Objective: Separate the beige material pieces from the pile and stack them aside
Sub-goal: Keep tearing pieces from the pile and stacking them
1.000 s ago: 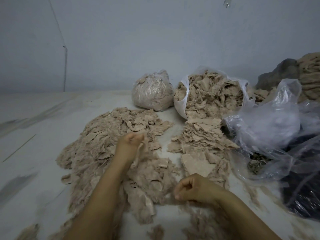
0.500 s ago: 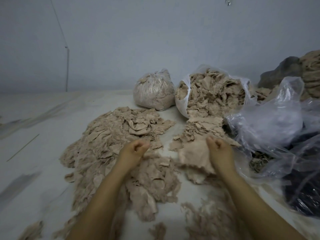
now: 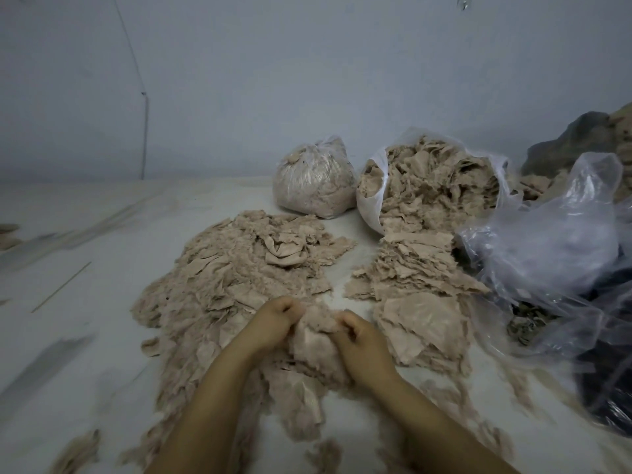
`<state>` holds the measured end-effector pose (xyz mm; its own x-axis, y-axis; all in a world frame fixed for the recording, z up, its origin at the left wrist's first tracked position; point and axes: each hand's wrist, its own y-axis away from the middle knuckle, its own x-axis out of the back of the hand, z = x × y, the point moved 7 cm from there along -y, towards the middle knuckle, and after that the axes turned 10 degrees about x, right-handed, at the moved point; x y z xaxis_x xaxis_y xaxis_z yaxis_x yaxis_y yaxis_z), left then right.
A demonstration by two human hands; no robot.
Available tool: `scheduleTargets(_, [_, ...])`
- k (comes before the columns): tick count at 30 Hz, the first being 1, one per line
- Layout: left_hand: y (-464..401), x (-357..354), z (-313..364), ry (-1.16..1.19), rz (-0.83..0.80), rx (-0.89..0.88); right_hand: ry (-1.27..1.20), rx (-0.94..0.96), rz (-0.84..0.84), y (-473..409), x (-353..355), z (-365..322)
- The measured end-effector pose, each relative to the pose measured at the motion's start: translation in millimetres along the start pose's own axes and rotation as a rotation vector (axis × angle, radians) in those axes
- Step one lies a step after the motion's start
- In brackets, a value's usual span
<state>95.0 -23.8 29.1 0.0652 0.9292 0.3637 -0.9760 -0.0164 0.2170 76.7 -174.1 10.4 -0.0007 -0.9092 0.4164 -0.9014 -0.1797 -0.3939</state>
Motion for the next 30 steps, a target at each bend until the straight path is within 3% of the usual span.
scheduleTargets(4, [2, -2, 5, 0.162, 0.026, -0.053, -0.374, -0.157, 0.149, -6, 7, 3])
scheduleTargets(7, [6, -23, 12, 0.054, -0.039, -0.161, -0.320, -0.124, 0.142, -7, 7, -3])
scheduleTargets(11, [7, -38, 14, 0.087, -0.106, -0.230, -0.338, -0.140, 0.325, -5, 22, 3])
scheduleTargets(16, [2, -15, 6, 0.058, 0.005, -0.224, -0.286, -0.166, 0.563, 0, 53, 13])
scheduleTargets(18, [6, -11, 9, 0.112, 0.019, -0.214, -0.280, -0.123, 0.479, -4, 50, 10])
scheduleTargets(21, [13, -39, 17, 0.138, -0.142, -0.151, -0.331, -0.024, 0.277, -10, 27, -5])
scheduleTargets(23, [18, -54, 24, 0.104, -0.175, -0.166, -0.342, -0.012, 0.266, -9, 22, -6])
scheduleTargets(30, [8, -30, 24, 0.335, 0.136, -0.127, -0.130, -0.053, 0.398, 2, 39, 11])
